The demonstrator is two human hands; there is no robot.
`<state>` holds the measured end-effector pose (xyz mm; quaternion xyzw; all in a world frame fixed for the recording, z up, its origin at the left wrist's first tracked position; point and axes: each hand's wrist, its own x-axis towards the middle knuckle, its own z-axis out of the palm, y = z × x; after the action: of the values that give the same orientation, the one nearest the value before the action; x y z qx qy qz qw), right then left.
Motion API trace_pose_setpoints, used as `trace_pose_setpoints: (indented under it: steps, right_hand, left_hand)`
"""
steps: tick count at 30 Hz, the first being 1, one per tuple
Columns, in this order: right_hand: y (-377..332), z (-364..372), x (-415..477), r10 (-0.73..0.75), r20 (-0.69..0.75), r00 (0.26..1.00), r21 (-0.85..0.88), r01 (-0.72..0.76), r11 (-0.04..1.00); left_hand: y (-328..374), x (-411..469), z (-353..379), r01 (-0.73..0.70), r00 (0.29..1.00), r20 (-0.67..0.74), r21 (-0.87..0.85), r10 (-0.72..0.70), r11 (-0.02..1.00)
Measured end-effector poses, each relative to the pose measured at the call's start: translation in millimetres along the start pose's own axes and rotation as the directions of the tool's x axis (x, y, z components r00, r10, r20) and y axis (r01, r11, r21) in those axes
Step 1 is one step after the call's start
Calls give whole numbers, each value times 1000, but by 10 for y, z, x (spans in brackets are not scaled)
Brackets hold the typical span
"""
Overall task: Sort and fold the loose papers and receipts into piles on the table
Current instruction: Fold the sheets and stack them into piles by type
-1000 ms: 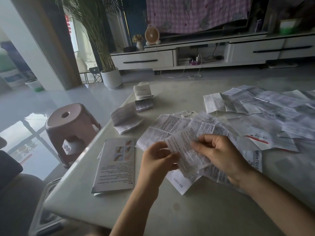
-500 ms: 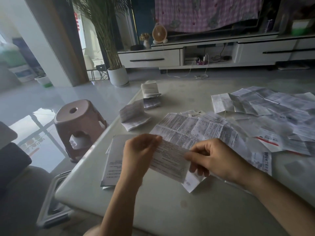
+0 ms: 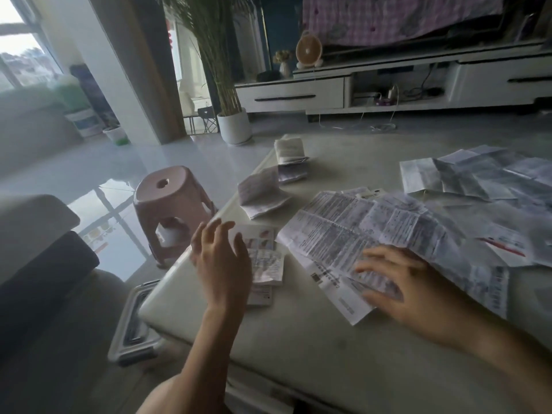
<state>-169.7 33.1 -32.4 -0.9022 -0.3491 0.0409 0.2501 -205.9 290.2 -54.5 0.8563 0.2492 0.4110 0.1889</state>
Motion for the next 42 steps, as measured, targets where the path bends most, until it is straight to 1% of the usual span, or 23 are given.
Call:
trace_pose_setpoints:
  steps: [2, 4, 6, 8, 10, 11, 13, 15, 16, 17, 19, 21, 23, 25, 27, 29, 31, 33, 36, 38, 39, 41, 42]
  right_hand:
    - [-12, 34, -7, 17, 120, 993, -120, -3, 993]
    - [-66, 102, 15, 40, 223, 974, -222, 10, 975]
    - [-80, 175, 21, 47, 256, 966, -298, 33, 954]
    - [-62, 227, 23, 37, 237, 971, -349, 49, 936]
    - [-50, 225, 34, -14, 203, 979, -410, 98, 907]
    - [-85, 211, 32, -36, 140, 990, -418, 92, 904]
    - [-132, 208, 37, -93, 72, 993, -399, 114, 910]
    - [-145, 147, 8, -85, 42, 995, -258, 93, 962]
    - [-146, 51, 21, -59, -25, 998, -171, 54, 984]
    - [-153, -33, 35, -53, -146, 988, -69, 43, 997]
    - [-188, -246, 42, -17, -355, 935, 114, 61, 992]
    - [-179, -441, 57, 41, -502, 864, 271, 112, 956]
    - [-198, -685, 44, 119, -585, 802, 435, 186, 881]
    - [-203, -936, 11, 187, -636, 749, 543, 261, 798]
    - [-150, -1157, -47, 265, -612, 745, 664, 302, 685]
    - [-32, -1284, -97, 336, -552, 763, 755, 286, 590]
    - [125, -1355, -194, 373, -536, 757, 775, 267, 573]
    - [288, -1374, -292, 407, -522, 750, 793, 250, 555]
    - [587, -1392, -545, 440, -475, 762, 836, 234, 497]
    - [783, -1413, -672, 437, -426, 792, 859, 202, 471]
    - [858, -1433, -698, 420, -384, 822, 871, 171, 460]
    - [946, -1538, -687, 354, -265, 897, 883, 78, 463]
    - [993, -1600, -726, 298, -219, 929, 857, 38, 513]
  left_hand:
    - [199, -86, -4, -80, 995, -69, -134, 71, 988]
    - [418, -209, 35, -117, 993, -30, -304, 114, 946]
    - [587, -336, 96, -150, 982, 40, -429, 185, 891]
    - [680, -427, 152, -157, 972, 78, -476, 220, 865]
    - [735, -464, 200, -123, 974, 105, -503, 201, 856]
    - [750, -467, 222, -103, 976, 114, -518, 188, 849]
    - [787, -458, 238, -64, 981, 118, -548, 153, 834]
    - [822, -422, 235, -13, 992, 96, -575, 84, 818]
    - [850, -396, 234, 7, 997, 71, -589, 44, 808]
    - [858, -367, 219, 16, 999, 36, -605, 7, 796]
    - [885, -309, 194, 3, 999, -37, -649, -35, 761]
    - [906, -232, 165, -19, 998, -59, -691, -31, 723]
    - [938, -142, 132, 2, 1000, 9, -720, 7, 694]
    - [1018, -77, 71, 76, 985, 159, -745, 67, 662]
    - [1148, -34, -7, 234, 924, 367, -757, 102, 610]
    - [1313, -6, -54, 412, 826, 550, -736, 120, 536]
    - [1501, -29, -81, 503, 752, 643, -701, 145, 505]
    - [1608, -64, -53, 522, 715, 672, -696, 191, 492]
    - [1797, -206, -71, 538, 690, 679, -713, 251, 449]
    - [1934, -355, -110, 503, 680, 673, -717, 291, 482]
    - [1991, -428, -123, 478, 687, 666, -715, 291, 510]
    - [2123, -547, -119, 411, 740, 635, -687, 221, 599]
    - [2209, -607, -116, 389, 773, 613, -661, 163, 641]
